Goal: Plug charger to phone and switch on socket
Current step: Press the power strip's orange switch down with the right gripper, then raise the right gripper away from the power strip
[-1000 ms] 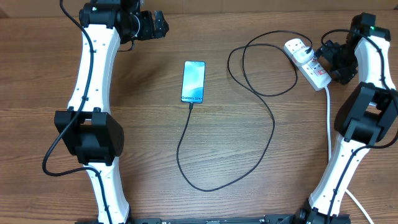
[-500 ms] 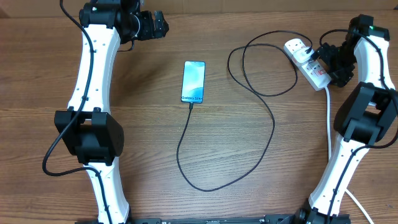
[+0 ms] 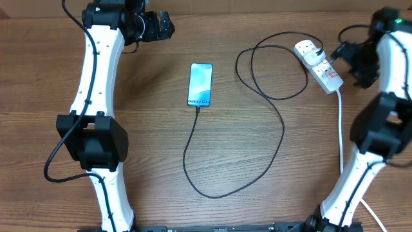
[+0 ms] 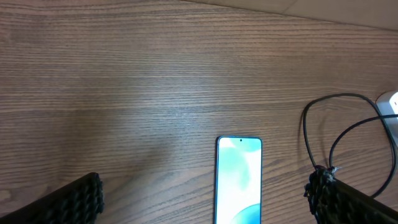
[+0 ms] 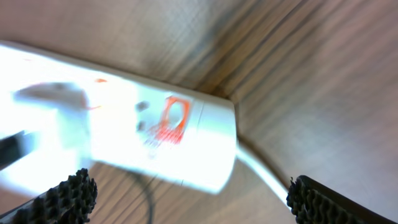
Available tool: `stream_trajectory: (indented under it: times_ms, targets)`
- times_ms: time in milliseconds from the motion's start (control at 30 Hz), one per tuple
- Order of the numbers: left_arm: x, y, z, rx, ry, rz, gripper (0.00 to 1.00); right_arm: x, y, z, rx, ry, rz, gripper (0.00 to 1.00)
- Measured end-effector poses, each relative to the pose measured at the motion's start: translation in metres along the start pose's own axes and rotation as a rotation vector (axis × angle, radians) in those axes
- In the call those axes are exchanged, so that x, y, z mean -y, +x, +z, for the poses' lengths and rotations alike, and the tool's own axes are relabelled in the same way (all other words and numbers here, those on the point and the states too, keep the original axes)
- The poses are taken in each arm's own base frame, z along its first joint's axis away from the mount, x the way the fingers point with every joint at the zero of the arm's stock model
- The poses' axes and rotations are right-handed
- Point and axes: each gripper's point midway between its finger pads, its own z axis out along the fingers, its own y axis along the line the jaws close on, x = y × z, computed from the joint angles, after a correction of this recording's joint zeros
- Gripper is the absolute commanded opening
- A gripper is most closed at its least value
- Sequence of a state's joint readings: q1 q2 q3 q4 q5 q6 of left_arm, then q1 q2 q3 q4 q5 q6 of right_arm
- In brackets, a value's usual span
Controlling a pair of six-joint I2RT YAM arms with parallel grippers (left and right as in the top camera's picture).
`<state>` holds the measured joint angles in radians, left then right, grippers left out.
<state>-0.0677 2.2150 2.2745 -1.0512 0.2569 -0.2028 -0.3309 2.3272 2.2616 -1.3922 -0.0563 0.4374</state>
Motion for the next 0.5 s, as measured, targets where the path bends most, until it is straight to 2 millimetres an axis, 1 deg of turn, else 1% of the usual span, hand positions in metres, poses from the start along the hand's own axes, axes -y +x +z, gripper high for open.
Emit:
stream_trajectory:
  times_ms: [33,67,100,133,200,267,333,367,433,500]
  targets:
    - [0.0,0.0,0.0,0.0,0.0,0.0,1.0,-0.001,-0.001,-0.019,0.033,-0.013,-0.002,1.0]
    - [0.0,0.0,0.0,0.0,0.0,0.0,1.0,-0.004,-0.001,-0.049,0.085,-0.034,-0.007,1.0]
    - [0.0,0.0,0.0,0.0,0.0,0.0,1.0,-0.005,0.002,-0.069,0.115,-0.046,-0.012,1.0]
    - [0.0,0.0,0.0,0.0,0.0,0.0,1.0,-0.006,0.007,-0.094,0.153,-0.057,-0.018,1.0]
    - [0.0,0.0,0.0,0.0,0.0,0.0,1.0,-0.007,0.023,-0.139,0.214,-0.075,-0.039,1.0]
    - [0.0,0.0,0.0,0.0,0.0,0.0,1.0,-0.012,0.039,-0.171,0.26,-0.093,-0.068,1.0]
    - [0.0,0.0,0.0,0.0,0.0,0.0,1.0,-0.019,0.057,-0.191,0.283,-0.105,-0.105,1.0]
    - [0.0,0.0,0.0,0.0,0.0,0.0,1.0,-0.023,0.066,-0.196,0.282,-0.103,-0.124,1.0]
    - [0.0,0.0,0.0,0.0,0.0,0.0,1.0,-0.028,0.083,-0.199,0.268,-0.084,-0.158,1.0]
    - [0.0,0.0,0.0,0.0,0.0,0.0,1.0,-0.032,0.096,-0.198,0.256,-0.052,-0.179,1.0]
